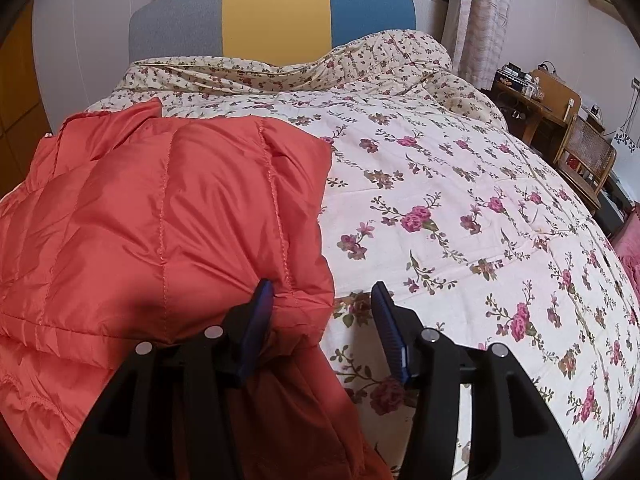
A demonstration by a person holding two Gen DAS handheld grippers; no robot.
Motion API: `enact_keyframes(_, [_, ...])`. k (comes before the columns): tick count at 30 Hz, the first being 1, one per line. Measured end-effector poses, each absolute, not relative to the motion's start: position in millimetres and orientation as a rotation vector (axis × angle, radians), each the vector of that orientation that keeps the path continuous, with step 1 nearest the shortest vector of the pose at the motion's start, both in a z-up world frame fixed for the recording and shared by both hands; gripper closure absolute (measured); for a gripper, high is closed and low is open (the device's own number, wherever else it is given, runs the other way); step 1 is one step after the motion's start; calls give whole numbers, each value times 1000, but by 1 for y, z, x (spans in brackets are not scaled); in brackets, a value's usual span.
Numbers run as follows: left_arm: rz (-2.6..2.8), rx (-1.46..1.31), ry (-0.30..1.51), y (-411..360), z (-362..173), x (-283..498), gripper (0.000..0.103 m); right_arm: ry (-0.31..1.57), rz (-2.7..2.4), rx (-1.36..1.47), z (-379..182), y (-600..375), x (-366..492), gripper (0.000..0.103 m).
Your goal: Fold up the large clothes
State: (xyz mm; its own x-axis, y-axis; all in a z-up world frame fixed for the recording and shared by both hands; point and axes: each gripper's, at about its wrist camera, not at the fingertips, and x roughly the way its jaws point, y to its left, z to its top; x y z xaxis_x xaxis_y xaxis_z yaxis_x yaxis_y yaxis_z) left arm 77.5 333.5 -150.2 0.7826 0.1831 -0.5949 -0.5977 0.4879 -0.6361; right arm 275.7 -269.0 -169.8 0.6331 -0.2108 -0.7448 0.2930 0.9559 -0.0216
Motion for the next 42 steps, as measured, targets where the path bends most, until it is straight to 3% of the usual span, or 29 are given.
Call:
enact_keyframes(4, [526,-1019,449,354,-149,83,13,837,-289,105,-170,-269,276,52])
enact_keyframes(9, [647,-1055,438,381,-151,95,34,837,-292,104,-170,-269,276,51])
enact_keyframes(10, [668,-1052,445,384,-150,96,45,838,-295,102,-169,-269,276,51])
enact_keyframes(11, [706,-1038,469,386,-148,101,63,838,-296,100,-169,-268,276,51])
enact_keyframes(13, [742,-1006,503,386,-143,108,80,837,-298,97,-169,-268,276,50])
enact_keyframes(14, [754,-984,485,382,-136,108,84,837,-299,96,-169,-268,276,50])
enact_keyframes(21, [651,-755,353,327,-82,130,84,837,-299,98,-169,-267,276,50])
enact_keyframes(22, [631,-723,348,318,-76,134,92,837,-298,99,-169,-267,276,50])
enact_keyframes(42, [151,-312,342,116,-24,204,92,834,-290,123,-169,-270,276,50])
